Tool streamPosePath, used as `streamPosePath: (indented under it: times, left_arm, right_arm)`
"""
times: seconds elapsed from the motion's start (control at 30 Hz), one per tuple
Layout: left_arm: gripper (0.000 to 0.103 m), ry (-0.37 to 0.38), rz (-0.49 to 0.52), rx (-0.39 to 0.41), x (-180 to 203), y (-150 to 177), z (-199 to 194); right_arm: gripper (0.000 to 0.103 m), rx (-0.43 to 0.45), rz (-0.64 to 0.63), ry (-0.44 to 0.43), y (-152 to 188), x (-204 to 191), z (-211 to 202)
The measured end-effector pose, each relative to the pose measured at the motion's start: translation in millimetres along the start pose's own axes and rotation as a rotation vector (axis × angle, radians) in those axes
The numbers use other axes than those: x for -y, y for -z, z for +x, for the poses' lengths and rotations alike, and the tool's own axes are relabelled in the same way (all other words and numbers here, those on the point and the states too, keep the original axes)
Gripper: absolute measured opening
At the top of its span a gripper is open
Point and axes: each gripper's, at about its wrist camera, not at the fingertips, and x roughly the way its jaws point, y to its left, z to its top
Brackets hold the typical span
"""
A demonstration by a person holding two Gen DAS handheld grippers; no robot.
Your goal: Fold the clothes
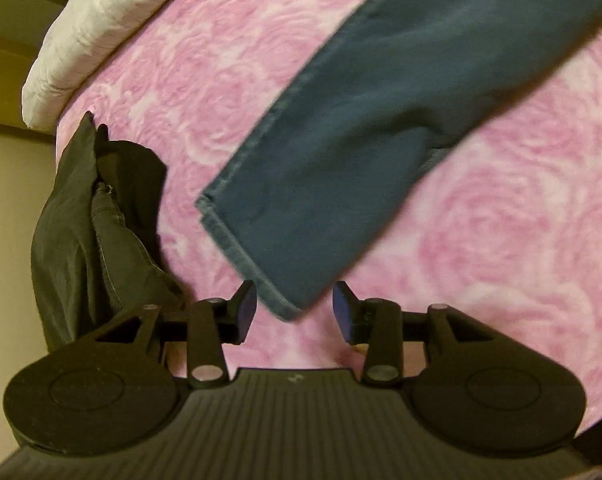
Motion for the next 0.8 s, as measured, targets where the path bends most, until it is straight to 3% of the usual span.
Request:
streamPosePath:
  times: [0.23, 0.33, 0.47, 0.53, 0.57, 0.63, 0.73, 0.8]
  left_arm:
    - [0.037, 0.122, 0.061, 0.144, -75.2, 4.7, 69.9]
    - [0.036, 0.192, 0.113, 0.190, -101.7, 17.2, 105.1]
    - [0.035, 0.333, 0.165, 0.163, -120.3, 13.0, 144.3]
    - [0.026, 0.399, 0.177, 0.153, -122.6, 11.0, 157.0]
    - [0.014, 0.407, 0.194, 0.158, -123.9, 10.9, 156.8]
    - [0.010, 0.430, 0.204, 0.173, -134.5, 8.3, 154.0]
    - [0.009, 0.463, 0.114, 0.212, -172.2, -0.1, 147.3]
    - [0.009, 0.457, 0.117, 0.222, -178.7, -4.7, 152.5]
  right_arm:
    - [0.053, -0.018, -0.169, -0.008, -10.7, -129.5, 22.1]
    - [0.053, -0.033, -0.147, 0.017, -21.5, -164.3, 41.5]
    - [0.053, -0.094, -0.098, 0.019, -39.5, -200.6, 81.7]
    - [0.053, -0.089, -0.109, 0.001, -51.9, -220.3, 94.4]
    - [0.053, -0.092, -0.118, -0.003, -56.3, -226.8, 97.9]
    - [0.053, -0.096, -0.152, -0.007, -65.2, -241.1, 105.7]
    - [0.053, -0.086, -0.203, 0.002, -74.1, -252.3, 108.0]
    - [0.053, -0.076, -0.210, 0.018, -75.4, -253.6, 108.3]
